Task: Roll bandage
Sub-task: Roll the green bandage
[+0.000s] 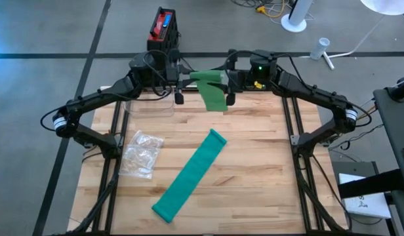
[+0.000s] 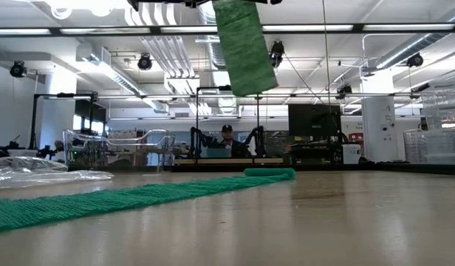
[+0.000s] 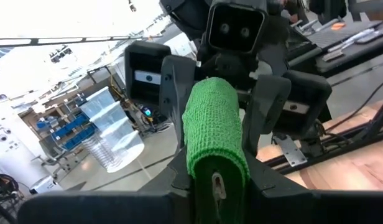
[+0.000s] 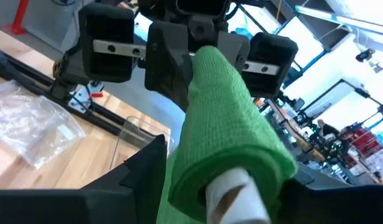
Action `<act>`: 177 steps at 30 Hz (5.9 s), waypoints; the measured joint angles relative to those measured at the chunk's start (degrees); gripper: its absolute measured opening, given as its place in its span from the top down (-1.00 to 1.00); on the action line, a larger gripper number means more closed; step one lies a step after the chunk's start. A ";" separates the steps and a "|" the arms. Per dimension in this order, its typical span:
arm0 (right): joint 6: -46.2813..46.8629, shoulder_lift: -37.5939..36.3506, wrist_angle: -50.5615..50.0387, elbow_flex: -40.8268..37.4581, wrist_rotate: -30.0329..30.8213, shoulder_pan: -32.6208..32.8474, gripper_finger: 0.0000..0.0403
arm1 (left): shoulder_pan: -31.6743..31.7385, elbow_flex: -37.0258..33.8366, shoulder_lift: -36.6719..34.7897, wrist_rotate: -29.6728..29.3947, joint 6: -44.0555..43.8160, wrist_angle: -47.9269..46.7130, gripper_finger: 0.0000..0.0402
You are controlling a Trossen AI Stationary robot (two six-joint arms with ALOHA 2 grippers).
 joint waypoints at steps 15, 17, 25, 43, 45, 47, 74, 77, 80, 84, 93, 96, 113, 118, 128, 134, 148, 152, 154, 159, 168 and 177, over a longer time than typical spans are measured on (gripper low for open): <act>-0.12 1.16 -2.59 -0.10 3.70 0.01 0.99 | 0.00 0.00 -0.04 4.37 -8.63 5.20 0.76; 0.22 1.73 -4.23 -0.11 3.71 -0.07 0.99 | 0.04 0.00 -0.04 4.37 -10.73 6.77 0.76; -0.05 2.29 -6.30 -0.17 6.52 -0.09 0.99 | 0.26 0.00 -0.37 4.29 -14.45 8.68 0.76; -1.15 0.64 -1.80 0.17 6.68 0.00 0.26 | 0.24 -0.66 -1.03 3.93 -6.97 7.66 0.76; -1.09 -0.44 -1.80 0.17 6.71 0.00 0.12 | 0.24 -0.66 -1.07 3.93 -6.96 7.57 0.76; -0.92 -1.59 -1.80 0.17 6.72 0.00 -0.02 | 0.24 -0.66 -1.07 3.93 -6.96 7.57 0.76; 3.94 -2.28 6.98 0.24 1.18 2.10 -0.48 | -0.07 -0.74 -1.07 3.79 6.14 5.96 0.76; 2.68 -1.89 7.05 0.24 1.24 2.14 -0.41 | -0.13 -0.74 -1.07 3.18 7.03 5.82 0.76; 1.21 -1.54 7.13 0.24 1.26 2.14 -0.31 | -0.11 -0.74 -1.07 1.78 7.02 5.40 0.76; 0.96 -1.28 7.78 0.22 1.24 2.14 -0.14 | -0.07 -0.74 -1.06 0.76 7.04 4.51 0.76; -0.11 0.15 7.50 0.22 1.26 2.14 0.38 | -0.13 -0.74 -1.05 0.87 8.51 3.42 0.76; -1.66 0.19 7.01 0.20 1.29 2.14 0.58 | -0.13 -0.74 -1.05 0.89 8.80 2.13 0.71; -21.56 -0.46 9.90 0.24 1.94 4.22 0.79 | -0.06 14.01 -2.48 -7.25 -8.20 -25.92 -0.56; -25.84 -0.35 11.15 0.19 2.24 4.52 0.79 | -0.13 22.65 1.03 4.07 -10.98 -37.05 -0.84; -30.45 -0.42 11.87 0.17 2.23 4.52 0.79 | -0.24 29.49 6.55 5.61 -14.92 -38.61 -0.92; -31.34 -0.42 11.66 0.17 4.04 4.52 0.79 | -0.17 31.74 7.34 1.63 -12.16 -41.03 -0.89; -31.22 0.26 11.58 0.13 5.13 4.50 0.79 | -0.22 34.10 8.72 5.43 -8.53 -41.94 -0.93; -31.36 0.71 11.94 0.14 5.13 4.51 0.79 | 0.22 34.22 11.12 5.35 -13.29 -41.94 -0.84; -31.36 0.72 11.72 0.13 5.14 4.51 0.79 | 0.76 34.42 11.29 5.40 -14.61 -42.46 -0.76; -31.36 0.70 11.91 0.15 5.23 4.51 0.79 | 1.67 34.40 11.15 6.69 -16.74 -42.73 -0.43; -31.22 0.70 11.98 0.15 5.88 4.52 0.78 | 3.30 34.40 11.02 12.86 -21.83 -42.53 0.32; -10.93 0.70 11.15 0.15 6.32 4.54 0.40 | 4.37 34.36 10.59 14.84 -15.52 -44.45 0.73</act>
